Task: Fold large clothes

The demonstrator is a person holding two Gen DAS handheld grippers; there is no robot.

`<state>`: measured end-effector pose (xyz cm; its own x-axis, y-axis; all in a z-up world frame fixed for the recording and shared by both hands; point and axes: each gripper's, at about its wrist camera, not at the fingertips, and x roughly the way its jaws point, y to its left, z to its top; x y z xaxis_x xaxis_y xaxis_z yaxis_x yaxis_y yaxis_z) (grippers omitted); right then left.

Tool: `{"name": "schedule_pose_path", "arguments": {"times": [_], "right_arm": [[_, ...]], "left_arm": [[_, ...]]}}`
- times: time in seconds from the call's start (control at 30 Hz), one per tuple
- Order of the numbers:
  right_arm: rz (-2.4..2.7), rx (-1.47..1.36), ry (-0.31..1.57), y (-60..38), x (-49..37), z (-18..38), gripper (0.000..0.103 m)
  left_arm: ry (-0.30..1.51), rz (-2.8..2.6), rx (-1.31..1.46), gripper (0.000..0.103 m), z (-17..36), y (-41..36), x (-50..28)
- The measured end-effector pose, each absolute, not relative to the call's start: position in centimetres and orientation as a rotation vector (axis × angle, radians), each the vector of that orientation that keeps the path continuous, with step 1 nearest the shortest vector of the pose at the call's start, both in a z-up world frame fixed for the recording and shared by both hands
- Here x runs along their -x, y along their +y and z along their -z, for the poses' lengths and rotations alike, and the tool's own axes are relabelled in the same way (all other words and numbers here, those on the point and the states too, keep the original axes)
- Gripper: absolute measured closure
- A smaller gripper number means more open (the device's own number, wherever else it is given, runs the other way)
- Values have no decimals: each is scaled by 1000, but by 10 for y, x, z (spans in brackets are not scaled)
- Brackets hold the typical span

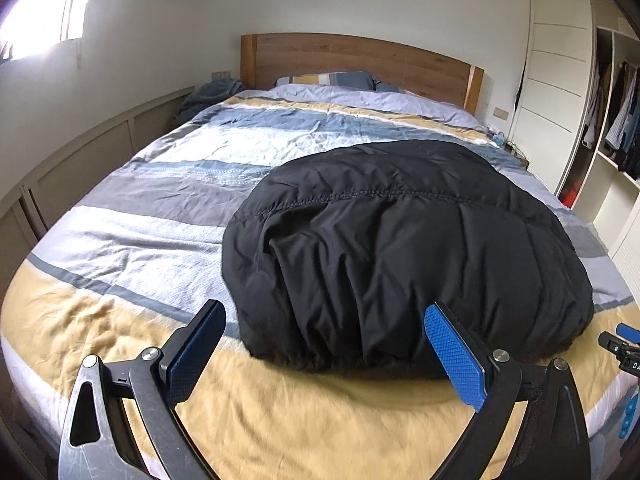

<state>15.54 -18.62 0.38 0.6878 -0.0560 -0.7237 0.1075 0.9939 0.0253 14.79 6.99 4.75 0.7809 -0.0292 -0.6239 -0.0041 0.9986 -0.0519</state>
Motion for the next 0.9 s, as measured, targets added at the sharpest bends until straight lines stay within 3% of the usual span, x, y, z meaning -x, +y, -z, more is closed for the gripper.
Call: {"name": "schedule_pose_path", "arguments": {"times": [0.4,0.9], "right_arm": [[105,19,715,-125,-104,-28,19],[165,117,488,-80,-29,-101,18]], "left_arm": [[680,-52,-15,2,-46,69,-92],[637,-62,-71,0,-64,44,-33]]}}
